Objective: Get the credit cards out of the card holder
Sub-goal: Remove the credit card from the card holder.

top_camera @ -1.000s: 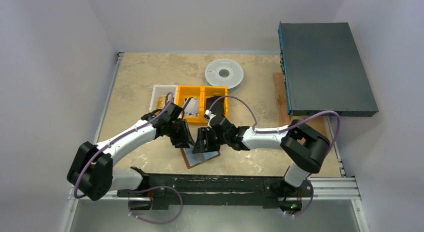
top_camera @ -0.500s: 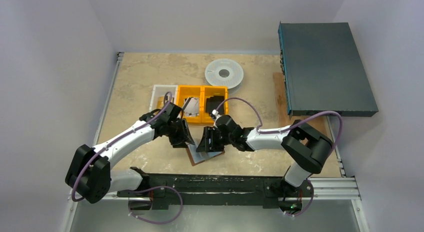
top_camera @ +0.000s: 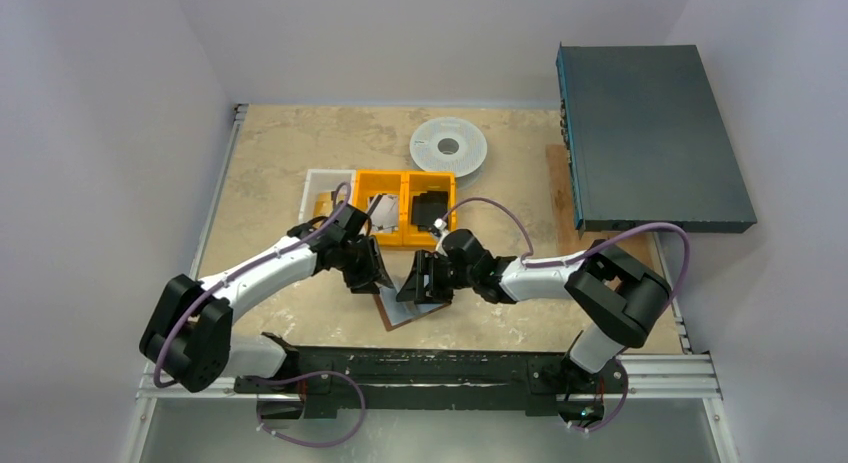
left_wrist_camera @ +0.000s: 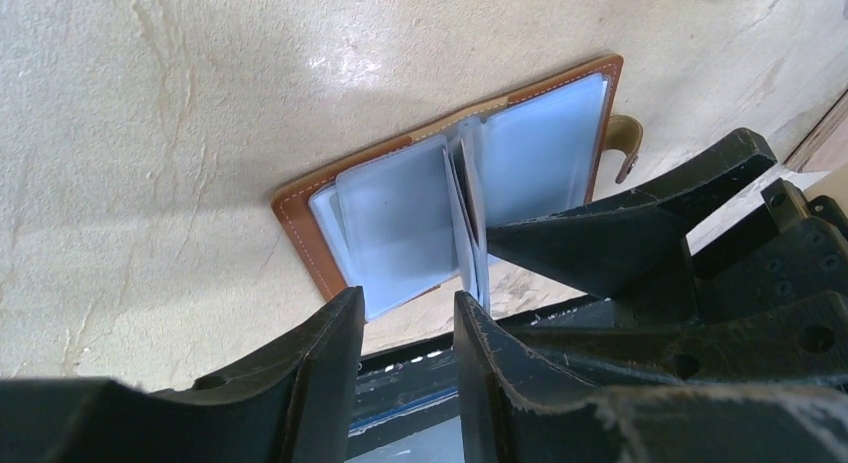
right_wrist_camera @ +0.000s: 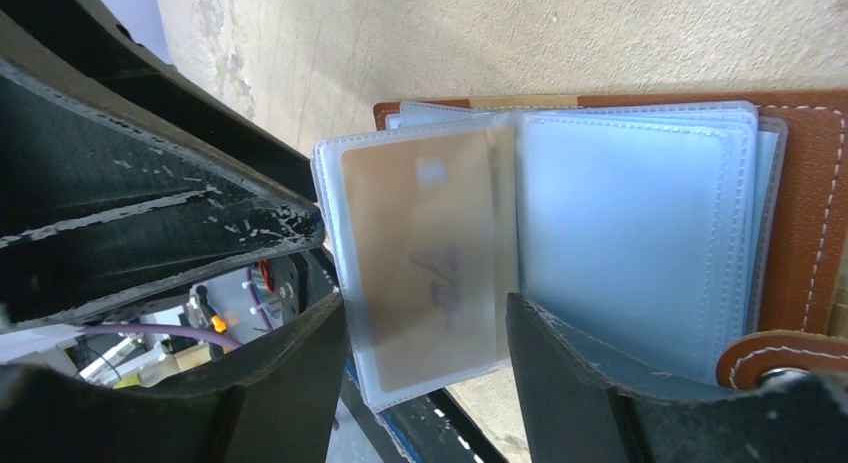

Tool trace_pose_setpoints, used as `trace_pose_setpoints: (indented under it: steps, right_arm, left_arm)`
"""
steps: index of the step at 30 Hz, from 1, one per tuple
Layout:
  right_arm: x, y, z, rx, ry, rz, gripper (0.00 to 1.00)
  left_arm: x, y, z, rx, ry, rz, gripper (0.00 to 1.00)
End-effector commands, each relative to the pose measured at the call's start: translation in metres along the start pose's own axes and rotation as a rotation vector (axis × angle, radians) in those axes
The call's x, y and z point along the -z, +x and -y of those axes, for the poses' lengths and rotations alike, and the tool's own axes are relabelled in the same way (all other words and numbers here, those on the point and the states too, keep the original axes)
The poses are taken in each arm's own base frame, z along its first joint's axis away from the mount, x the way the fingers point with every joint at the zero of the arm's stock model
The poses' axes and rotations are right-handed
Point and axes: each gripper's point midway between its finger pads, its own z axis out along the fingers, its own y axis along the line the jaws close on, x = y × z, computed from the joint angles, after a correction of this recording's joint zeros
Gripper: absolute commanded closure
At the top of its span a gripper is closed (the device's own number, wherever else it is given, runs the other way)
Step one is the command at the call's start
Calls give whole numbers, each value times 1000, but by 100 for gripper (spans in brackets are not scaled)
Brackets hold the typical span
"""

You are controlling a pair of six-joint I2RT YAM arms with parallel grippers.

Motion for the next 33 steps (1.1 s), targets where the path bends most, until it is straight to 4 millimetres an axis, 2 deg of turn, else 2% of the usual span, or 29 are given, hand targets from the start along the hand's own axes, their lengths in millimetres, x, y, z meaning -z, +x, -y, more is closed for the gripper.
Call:
trace_pose_setpoints:
  steps: [1, 9, 15, 24, 33]
  right_arm:
    - [8, -8, -16, 4, -70, 30, 41]
    - [16, -10, -11, -37, -94, 42, 40]
    - [18, -11, -10, -50, -110, 47, 35]
    - [26, -16, 1, -77, -79, 78, 36]
    - [32, -22, 4, -70, -59, 101, 37]
  left_arm:
    - [-4, -4, 15, -40, 44, -3, 63]
    - [-17, -6, 15, -28, 9, -18, 65]
    - [-20, -9, 19, -32, 4, -15, 66]
    - [-24, -10, 24, -43, -2, -22, 66]
    - [-31, -6, 16, -32, -20, -36, 68]
